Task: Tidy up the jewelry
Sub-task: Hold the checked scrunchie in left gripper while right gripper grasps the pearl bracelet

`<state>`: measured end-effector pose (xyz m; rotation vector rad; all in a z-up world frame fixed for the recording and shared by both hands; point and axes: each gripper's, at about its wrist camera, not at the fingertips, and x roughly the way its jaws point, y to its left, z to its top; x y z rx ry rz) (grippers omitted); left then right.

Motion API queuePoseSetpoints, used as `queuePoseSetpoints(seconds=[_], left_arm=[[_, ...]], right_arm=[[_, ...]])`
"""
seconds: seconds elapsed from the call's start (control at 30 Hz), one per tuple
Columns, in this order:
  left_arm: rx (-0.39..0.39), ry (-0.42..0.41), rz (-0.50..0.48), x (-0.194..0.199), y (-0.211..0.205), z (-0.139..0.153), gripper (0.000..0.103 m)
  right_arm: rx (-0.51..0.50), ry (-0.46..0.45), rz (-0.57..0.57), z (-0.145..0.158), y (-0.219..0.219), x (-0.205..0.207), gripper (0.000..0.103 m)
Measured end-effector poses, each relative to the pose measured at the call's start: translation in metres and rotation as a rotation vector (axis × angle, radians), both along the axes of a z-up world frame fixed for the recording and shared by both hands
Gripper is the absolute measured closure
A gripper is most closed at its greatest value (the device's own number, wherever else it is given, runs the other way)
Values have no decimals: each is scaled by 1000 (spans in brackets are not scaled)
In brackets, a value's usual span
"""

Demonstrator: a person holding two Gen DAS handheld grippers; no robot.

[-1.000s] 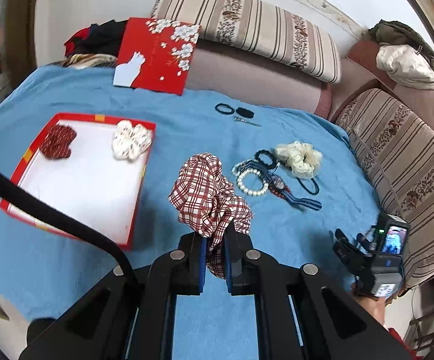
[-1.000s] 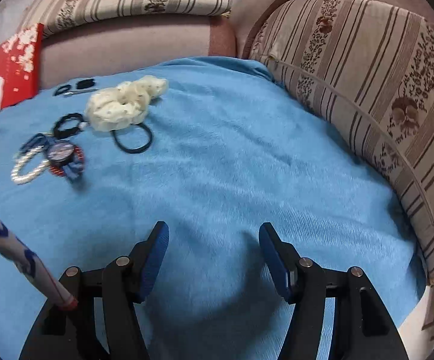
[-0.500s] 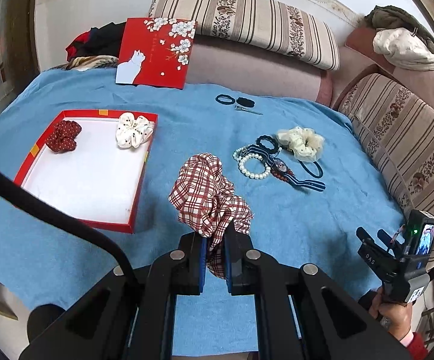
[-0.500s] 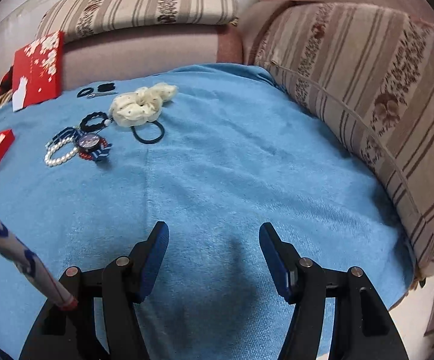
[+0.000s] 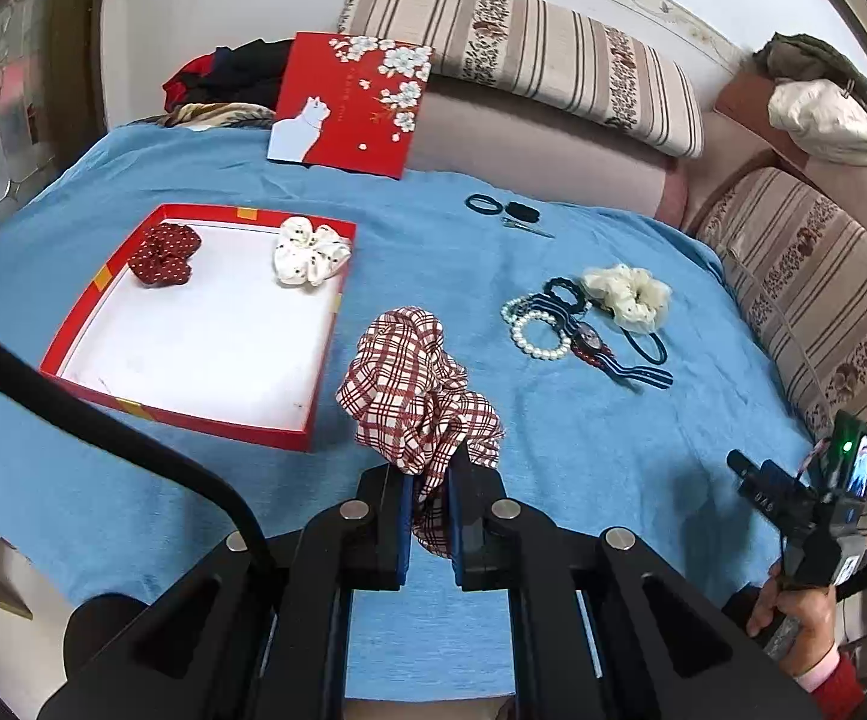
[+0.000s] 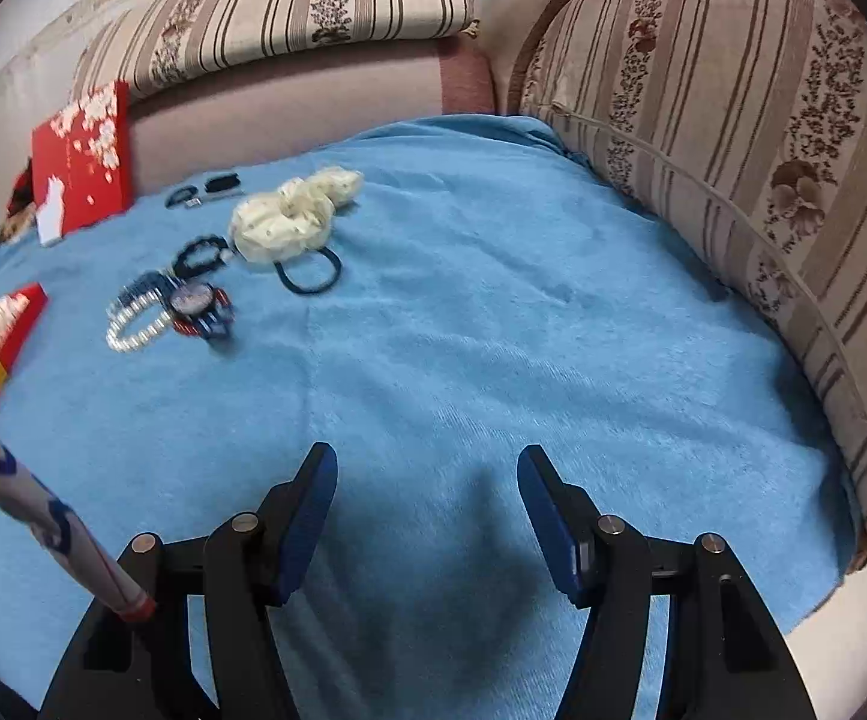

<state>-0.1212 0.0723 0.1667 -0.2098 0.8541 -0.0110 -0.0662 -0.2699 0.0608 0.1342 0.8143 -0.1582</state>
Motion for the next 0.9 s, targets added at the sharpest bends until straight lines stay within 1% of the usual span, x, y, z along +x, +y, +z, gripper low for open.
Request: queuePoseSetpoints(seconds=[0.07, 0.13, 0.17, 0.23, 0.27, 0.3, 0.33, 0.37, 0.4, 0.43, 0.47, 0.6, 0.77, 0.83, 0.9], left_arm=[[5, 0, 3, 1, 2, -2, 94], [-1, 6, 0, 4, 1, -7, 94], [-6, 15, -3, 7, 0, -11, 94], [-14, 32, -14, 11, -3, -19, 94], [-16, 41, -20, 14, -4, -23, 94], [-16, 49, -26, 16, -5, -26, 94], [-16, 57, -33, 18, -7, -30, 94], [-13, 65, -40, 20, -8, -33, 94], [-8, 71, -47, 22, -10, -37, 94], [-4, 77, -52, 24, -11, -39, 94], [0, 82, -57, 26, -11, -42, 94], [3, 106, -70, 34, -12, -54, 94], [-7, 134, -69, 45, -9, -65, 94], [-15, 143, -65, 49, -7, -69, 94], [-30, 154, -61, 53, -5, -73, 94]], right_arm=[[58, -10, 22, 9, -3, 10, 36], [95, -25, 47, 18, -3, 20, 37], [115, -33, 65, 24, -3, 28, 42], [151, -39, 97, 32, -1, 41, 47], [182, -41, 117, 36, -1, 50, 48], [238, -38, 149, 40, -2, 63, 50], [276, -30, 174, 41, -1, 71, 52], [343, -9, 225, 40, 1, 85, 52], [380, 10, 260, 38, 4, 94, 52], [414, 37, 302, 35, 10, 105, 52], [423, 62, 339, 31, 17, 115, 52], [294, 134, 463, 17, 62, 147, 52], [178, 170, 589, 2, 106, 169, 52], [131, 178, 615, -4, 118, 176, 52], [111, 184, 621, -12, 123, 182, 52]])
